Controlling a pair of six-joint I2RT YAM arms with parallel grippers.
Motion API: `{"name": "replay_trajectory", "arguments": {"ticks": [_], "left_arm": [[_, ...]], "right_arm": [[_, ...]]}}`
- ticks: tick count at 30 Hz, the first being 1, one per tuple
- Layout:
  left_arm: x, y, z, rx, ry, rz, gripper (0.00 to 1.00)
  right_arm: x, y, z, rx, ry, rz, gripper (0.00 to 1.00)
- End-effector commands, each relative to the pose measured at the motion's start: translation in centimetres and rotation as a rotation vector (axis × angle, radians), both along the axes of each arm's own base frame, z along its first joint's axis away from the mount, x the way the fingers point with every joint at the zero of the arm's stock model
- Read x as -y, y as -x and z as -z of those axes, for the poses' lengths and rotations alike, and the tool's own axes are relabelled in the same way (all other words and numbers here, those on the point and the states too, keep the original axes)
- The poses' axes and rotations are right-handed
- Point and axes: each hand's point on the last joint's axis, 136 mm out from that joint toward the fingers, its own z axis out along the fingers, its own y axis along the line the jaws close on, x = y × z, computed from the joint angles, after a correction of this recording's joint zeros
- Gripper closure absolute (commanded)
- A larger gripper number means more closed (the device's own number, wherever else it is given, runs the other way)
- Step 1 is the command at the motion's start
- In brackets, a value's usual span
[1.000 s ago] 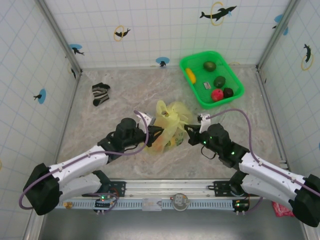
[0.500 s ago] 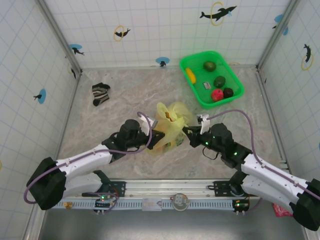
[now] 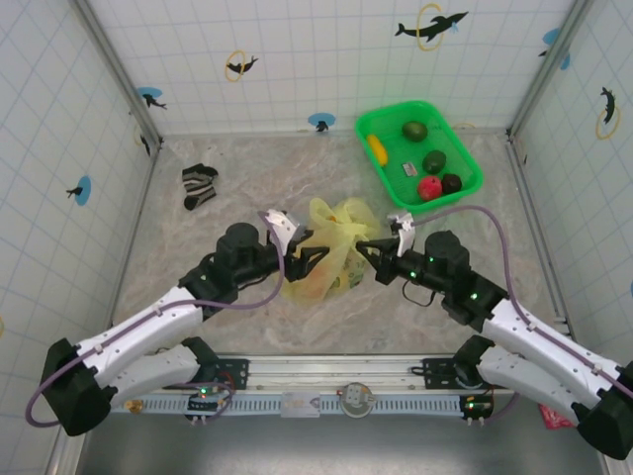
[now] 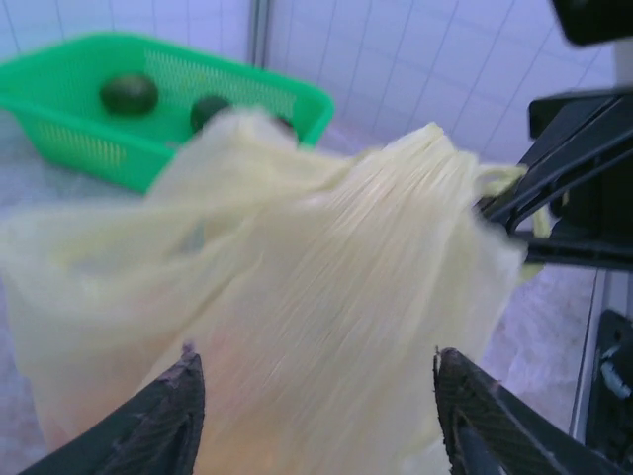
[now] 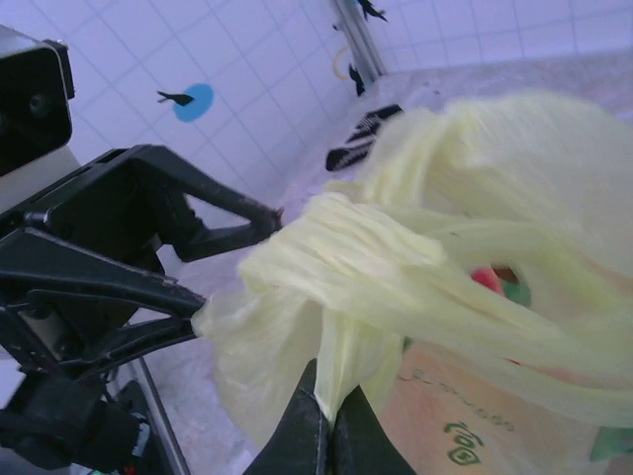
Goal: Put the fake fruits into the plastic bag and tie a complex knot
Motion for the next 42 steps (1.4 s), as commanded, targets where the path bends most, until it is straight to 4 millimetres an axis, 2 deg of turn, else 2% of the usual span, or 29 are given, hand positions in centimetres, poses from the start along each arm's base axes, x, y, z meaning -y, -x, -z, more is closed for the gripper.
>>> {"name": "replay_trajectory", "arguments": {"ticks": [1,6,10,18,20,23,25,31,33,35,37,38,42], "left_arm": [[0.0,-0.1,-2.2,0.125,-0.028,0.025,0.32],[1.1,-0.5,-3.2,0.193,-0.043,0.071,0.28],[1.8,-0.8,-4.3,0.242,-0.047,0.096,0.27],[3.3,-0.1,-3.6,0.222,-0.031,0.192,0.28],[3.7,0.0,-3.8,0.215,-0.02,0.212,0.39],[3.8,-0.8,-4.0,0.226,-0.028,0.183,0.79],[3.4,-1.3,-4.3,0.262,-0.03,0.145,0.98],[0.7,-1.3,-7.0,0.435,0.098,0.058,1.0],[0.3,-0.9,-7.3,0.493,0.13,0.092,1.0],[0.2,-0.9,-7.2,0.526,0.151,0.109,1.0],[0.5,-0.5,-6.8,0.524,0.163,0.197,1.0],[0.7,-0.6,-6.4,0.511,0.159,0.222,1.0],[1.8,0.9,-4.4,0.455,0.131,0.448,0.97]], "right_arm": [[-0.7,0.3,-2.9,0.047,0.002,-0.05,1.0],[-1.2,0.0,-4.6,0.069,0.008,-0.058,1.0],[-1.6,-0.5,-5.1,0.063,0.02,-0.058,1.0],[-2.0,-0.8,-7.9,0.094,0.007,-0.057,1.0],[-2.0,-1.1,-8.4,0.1,0.018,-0.048,1.0],[-1.6,-1.7,-9.5,0.116,0.04,-0.013,1.0],[-0.4,-2.5,-10.3,0.135,0.069,0.067,1.0],[5.4,-4.4,-11.9,0.172,0.165,0.36,1.0],[6.3,-4.2,-12.1,0.174,0.171,0.387,0.99],[6.4,-3.9,-12.1,0.171,0.177,0.373,0.88],[5.9,-3.6,-12.1,0.173,0.201,0.335,0.63],[5.8,-3.6,-12.2,0.175,0.215,0.323,0.57],[5.0,-3.2,-14.2,0.229,0.27,0.252,0.45]]}}
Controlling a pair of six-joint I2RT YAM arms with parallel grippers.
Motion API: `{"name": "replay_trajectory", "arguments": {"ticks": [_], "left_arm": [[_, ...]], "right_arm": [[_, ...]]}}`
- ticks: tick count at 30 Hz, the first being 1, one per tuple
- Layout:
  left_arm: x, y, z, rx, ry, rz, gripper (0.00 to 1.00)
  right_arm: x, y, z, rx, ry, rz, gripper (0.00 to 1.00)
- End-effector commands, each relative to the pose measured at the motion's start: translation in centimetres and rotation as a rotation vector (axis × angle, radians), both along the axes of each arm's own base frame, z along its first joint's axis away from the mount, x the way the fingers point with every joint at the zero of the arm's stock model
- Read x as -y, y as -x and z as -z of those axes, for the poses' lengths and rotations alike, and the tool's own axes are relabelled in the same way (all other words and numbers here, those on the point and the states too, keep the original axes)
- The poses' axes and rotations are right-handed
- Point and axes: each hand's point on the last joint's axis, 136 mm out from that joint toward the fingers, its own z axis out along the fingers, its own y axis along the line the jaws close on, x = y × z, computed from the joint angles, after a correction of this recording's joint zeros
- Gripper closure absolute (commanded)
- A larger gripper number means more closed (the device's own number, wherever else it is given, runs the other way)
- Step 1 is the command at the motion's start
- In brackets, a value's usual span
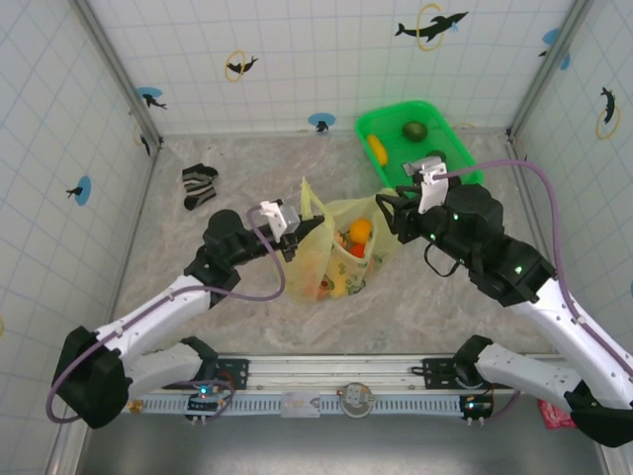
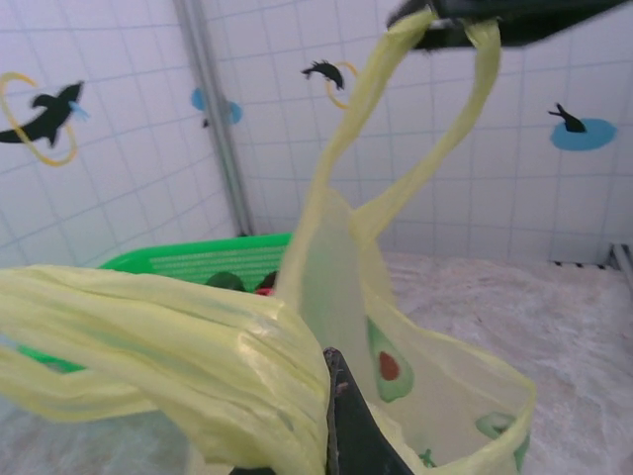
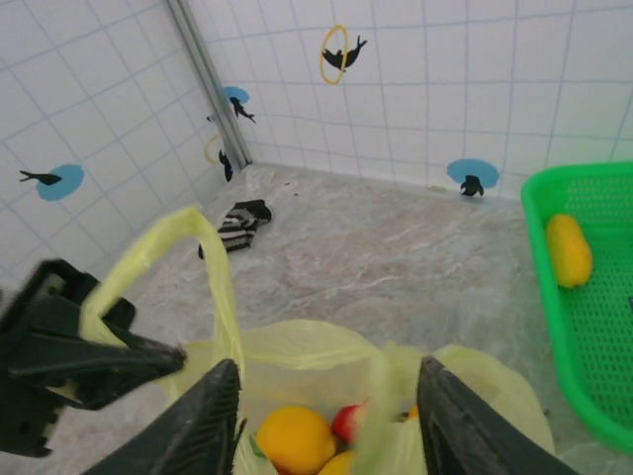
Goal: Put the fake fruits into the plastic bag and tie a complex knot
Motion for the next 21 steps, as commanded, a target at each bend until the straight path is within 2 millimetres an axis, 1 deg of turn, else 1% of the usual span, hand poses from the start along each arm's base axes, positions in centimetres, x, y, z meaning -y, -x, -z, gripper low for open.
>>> {"name": "replay_trajectory", "arguments": {"ticks": [1,3,4,6,7,9,11,12,14,15,17,19,21], "left_arm": [[1.3,3.2,-0.6,0.067,-0.024,0.274,0.96],[1.5,4.1,-0.3,0.061,-0.042,0.348,0.94],[1.6,4.3,-0.2,0.059,-0.047,0.367,0.93],[1.5,4.9,0.0,0.077,-0.057,0.397,0.9],[1.5,5.2,0.2,0.089,-0.063,0.405,0.89],[1.4,5.9,0.5,0.101,-0.086,0.424,0.86],[1.3,6.1,0.8,0.103,-0.105,0.429,0.85],[1.3,6.3,0.7,0.112,-0.11,0.426,0.84],[1.0,6.7,0.4,0.136,-0.106,0.42,0.78],[0.9,6.8,0.3,0.141,-0.103,0.419,0.77],[0.7,7.3,0.3,0.153,-0.095,0.427,0.77],[0.5,7.7,0.4,0.165,-0.092,0.431,0.78],[0.4,7.8,0.6,0.175,-0.092,0.43,0.78]], "right_arm": [[-0.2,0.6,-2.4,0.057,0.061,-0.056,0.41],[-1.5,0.8,-2.3,0.048,0.069,-0.125,0.38],[-2.3,0.8,-2.0,0.03,0.069,-0.16,0.38],[-4.1,0.3,-1.0,-0.029,0.07,-0.201,0.38],[-4.9,0.3,-0.8,-0.056,0.059,-0.221,0.39],[-7.1,0.9,-0.4,-0.095,0.037,-0.327,0.4],[-8.5,1.5,-0.1,-0.087,0.038,-0.399,0.44],[-9.1,1.8,0.0,-0.042,0.055,-0.43,0.44],[-9.6,2.3,-0.2,0.075,0.069,-0.471,0.43],[-9.7,2.5,-0.5,0.14,0.072,-0.491,0.42],[-9.7,3.1,-1.1,0.298,0.11,-0.546,0.42],[-9.4,3.1,-1.4,0.41,0.163,-0.563,0.45],[-9.1,3.3,-0.5,0.535,0.269,-0.63,0.48]]}}
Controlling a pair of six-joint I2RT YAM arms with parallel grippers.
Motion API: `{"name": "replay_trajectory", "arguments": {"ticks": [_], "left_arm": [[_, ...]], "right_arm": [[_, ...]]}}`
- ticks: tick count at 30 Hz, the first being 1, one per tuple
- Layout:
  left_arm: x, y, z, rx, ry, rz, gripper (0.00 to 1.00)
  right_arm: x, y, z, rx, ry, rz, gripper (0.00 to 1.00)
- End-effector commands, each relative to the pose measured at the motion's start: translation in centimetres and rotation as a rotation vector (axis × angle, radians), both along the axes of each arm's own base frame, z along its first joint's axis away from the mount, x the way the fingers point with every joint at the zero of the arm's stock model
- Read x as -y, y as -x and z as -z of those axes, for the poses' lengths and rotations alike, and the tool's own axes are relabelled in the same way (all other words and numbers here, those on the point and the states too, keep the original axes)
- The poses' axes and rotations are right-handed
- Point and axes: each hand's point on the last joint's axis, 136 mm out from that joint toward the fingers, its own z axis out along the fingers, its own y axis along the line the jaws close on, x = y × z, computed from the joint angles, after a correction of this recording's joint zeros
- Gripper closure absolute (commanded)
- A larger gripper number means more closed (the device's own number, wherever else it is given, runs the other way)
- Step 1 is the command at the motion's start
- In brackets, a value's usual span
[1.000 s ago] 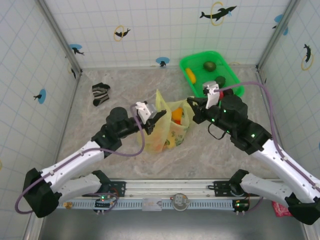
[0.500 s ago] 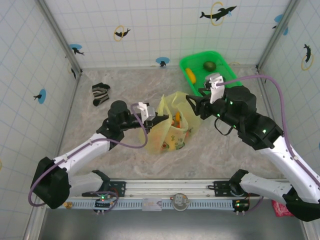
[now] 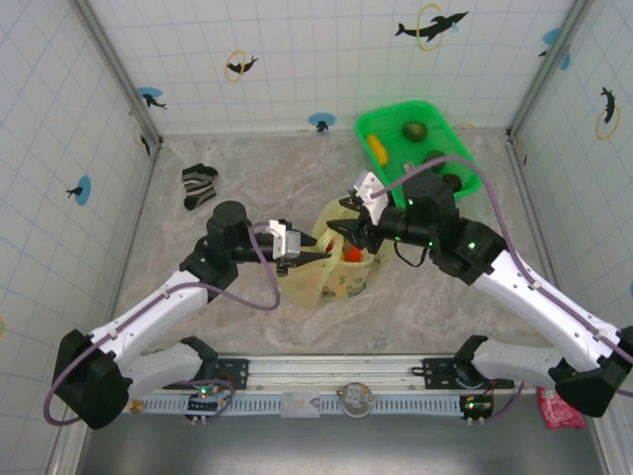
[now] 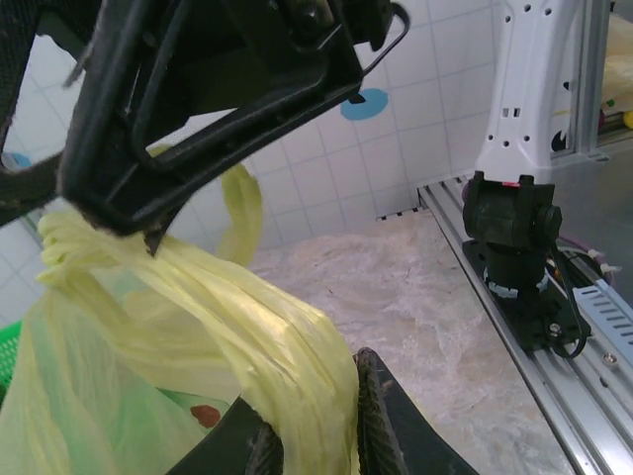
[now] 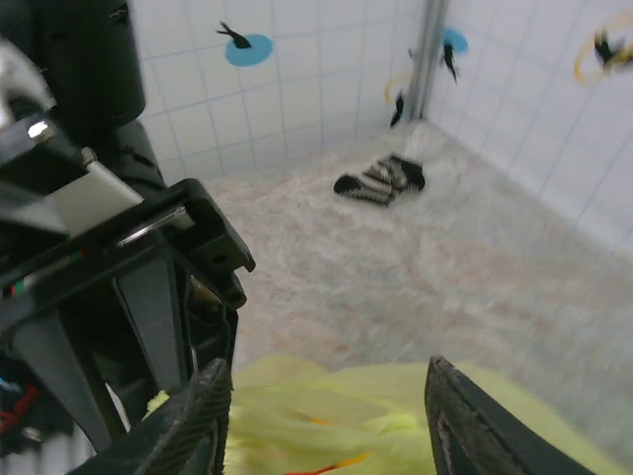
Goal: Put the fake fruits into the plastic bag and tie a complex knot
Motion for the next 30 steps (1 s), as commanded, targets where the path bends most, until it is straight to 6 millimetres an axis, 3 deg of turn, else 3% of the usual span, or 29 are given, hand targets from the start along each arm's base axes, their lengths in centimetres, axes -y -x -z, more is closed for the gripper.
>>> {"name": "replay_trajectory", "arguments": {"ticks": [1,6,12,15,24,30], "left_arm": [[-0.3,1.2,0.6,0.04,0.003,0.048,0.79],[-0.4,1.2,0.7,0.068,0.004,0.03,0.85],[-0.4,1.1,0.9,0.072,0.001,0.025,1.0],[-0.5,1.1,1.0,0.077,0.001,0.023,1.0],[-0.3,1.1,0.9,0.072,0.0,0.032,1.0],[-0.2,1.1,0.9,0.071,-0.001,0.034,1.0]], "right_arm": [[0.1,0.9,-2.6,0.383,0.033,-0.154,0.48],[1.1,0.1,-0.6,0.406,0.099,-0.271,0.44],[2.3,-0.1,-1.6,0.329,-0.002,-0.324,0.41],[2.6,0.3,-2.2,0.261,-0.074,-0.362,0.41],[1.3,0.9,-0.8,0.128,-0.109,-0.459,0.47],[0.8,-0.4,0.2,0.121,-0.096,-0.418,0.48]]}}
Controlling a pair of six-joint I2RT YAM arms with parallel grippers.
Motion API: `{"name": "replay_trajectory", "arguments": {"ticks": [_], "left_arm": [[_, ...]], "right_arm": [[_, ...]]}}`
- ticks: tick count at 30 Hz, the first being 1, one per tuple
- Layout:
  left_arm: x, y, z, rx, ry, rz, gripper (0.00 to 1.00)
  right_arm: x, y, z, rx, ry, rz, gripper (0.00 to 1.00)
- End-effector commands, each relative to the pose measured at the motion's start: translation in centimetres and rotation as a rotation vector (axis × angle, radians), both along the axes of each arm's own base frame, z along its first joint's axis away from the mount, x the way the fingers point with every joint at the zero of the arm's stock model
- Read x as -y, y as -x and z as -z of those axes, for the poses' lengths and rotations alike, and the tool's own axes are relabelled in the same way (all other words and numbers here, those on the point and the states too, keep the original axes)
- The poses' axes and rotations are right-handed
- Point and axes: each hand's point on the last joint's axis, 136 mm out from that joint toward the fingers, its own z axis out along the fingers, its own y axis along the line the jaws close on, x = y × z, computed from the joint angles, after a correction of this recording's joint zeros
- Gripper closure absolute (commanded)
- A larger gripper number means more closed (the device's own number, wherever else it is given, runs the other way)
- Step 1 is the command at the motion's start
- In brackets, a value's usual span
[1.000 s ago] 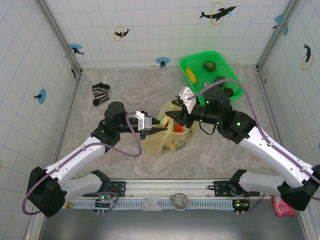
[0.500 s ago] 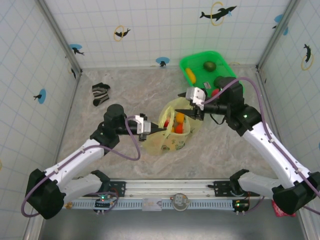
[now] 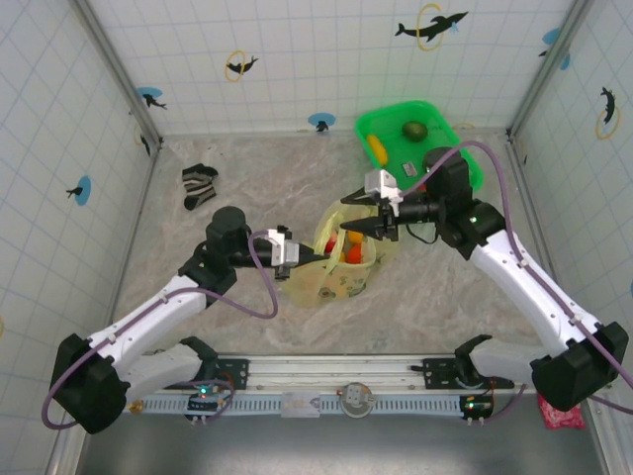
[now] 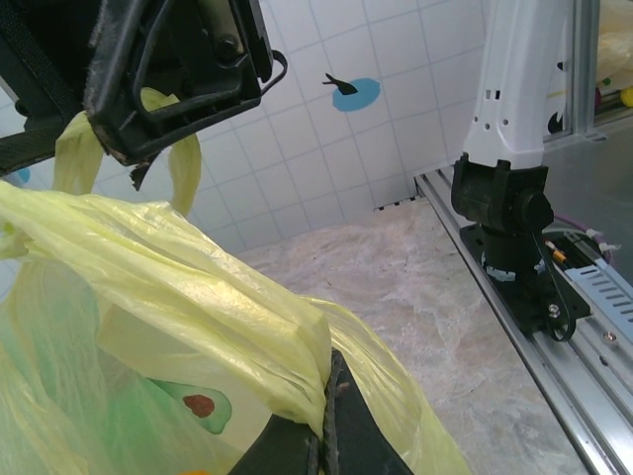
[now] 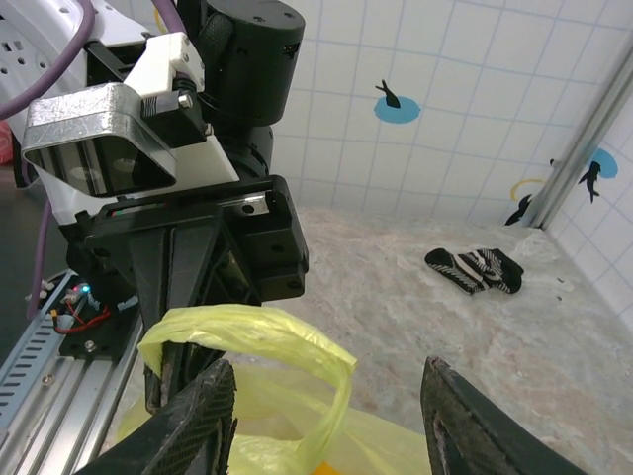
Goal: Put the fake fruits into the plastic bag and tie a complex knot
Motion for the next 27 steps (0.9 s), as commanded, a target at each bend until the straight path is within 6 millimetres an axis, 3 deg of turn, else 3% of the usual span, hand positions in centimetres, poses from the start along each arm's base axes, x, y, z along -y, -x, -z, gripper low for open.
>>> {"name": "replay_trajectory", "arguments": {"ticks": [1,9,12,15,16,19,20,27], "left_arm": [[0.1,0.5,-0.1,0.034,0.006,0.026,1.0],[0.2,0.2,0.1,0.03,-0.001,0.018,1.0],[0.2,0.1,0.1,0.03,-0.003,0.011,1.0],[0.2,-0.7,0.1,0.024,-0.006,-0.039,0.99],[0.2,-1.3,-0.2,0.018,-0.001,-0.08,0.92],[-0.5,-3.1,-1.2,0.017,0.036,-0.227,0.66],[-0.9,-3.8,-1.5,0.012,0.038,-0.283,0.62],[-2.1,-3.7,-2.6,-0.059,0.077,-0.359,0.45]], "right_arm": [[-0.5,-0.4,0.0,0.001,-0.015,-0.007,0.48],[-1.6,0.1,0.8,-0.032,0.006,-0.054,0.57],[-1.5,0.4,0.6,-0.027,0.002,-0.068,0.73],[-1.3,0.4,-0.2,-0.007,-0.011,-0.06,0.96],[-1.1,0.2,-0.6,-0.003,-0.016,-0.044,1.0],[-0.8,-0.4,-2.4,-0.014,-0.056,0.032,1.0],[-0.6,-0.8,-3.2,-0.032,-0.076,0.073,1.0],[-0.2,-3.0,-5.5,-0.251,-0.129,0.272,1.0]]}}
